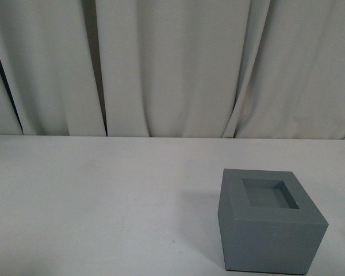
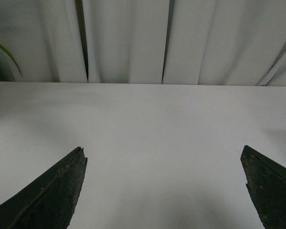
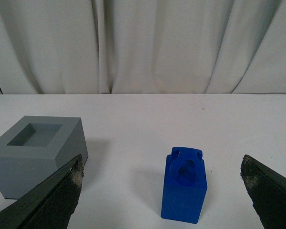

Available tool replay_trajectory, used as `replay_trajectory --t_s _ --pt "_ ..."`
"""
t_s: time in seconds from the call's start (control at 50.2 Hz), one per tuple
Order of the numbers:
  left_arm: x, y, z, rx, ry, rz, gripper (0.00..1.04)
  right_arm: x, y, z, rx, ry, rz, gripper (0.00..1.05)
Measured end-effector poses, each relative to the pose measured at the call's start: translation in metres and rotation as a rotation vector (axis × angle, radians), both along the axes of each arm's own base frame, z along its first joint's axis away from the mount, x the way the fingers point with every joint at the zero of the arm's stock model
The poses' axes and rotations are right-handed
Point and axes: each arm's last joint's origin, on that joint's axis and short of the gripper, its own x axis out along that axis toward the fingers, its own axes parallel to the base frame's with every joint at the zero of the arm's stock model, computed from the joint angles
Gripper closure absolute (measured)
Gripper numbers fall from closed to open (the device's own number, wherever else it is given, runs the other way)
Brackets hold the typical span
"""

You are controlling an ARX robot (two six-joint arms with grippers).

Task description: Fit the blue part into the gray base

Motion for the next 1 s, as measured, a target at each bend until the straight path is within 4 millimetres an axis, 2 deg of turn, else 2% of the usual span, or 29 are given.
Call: replay_trajectory --t_s 0.856,0.935,0.995 --pt "0.0000 0.0000 0.0000 0.000 0.000 0.000 0.06 0.0000 0.0000 0.0000 0.000 0.000 0.000 0.07" --pt "0.0000 0.0000 0.0000 0.000 0.000 -0.001 0.06 0.0023 -0.0011 -0.0010 -0.015 0.136 0.246 0.07" --pt "0.0000 0.0000 0.0000 0.000 0.000 0.000 0.06 0.0059 -0.0002 0.0027 -0.002 0.190 0.355 0.07"
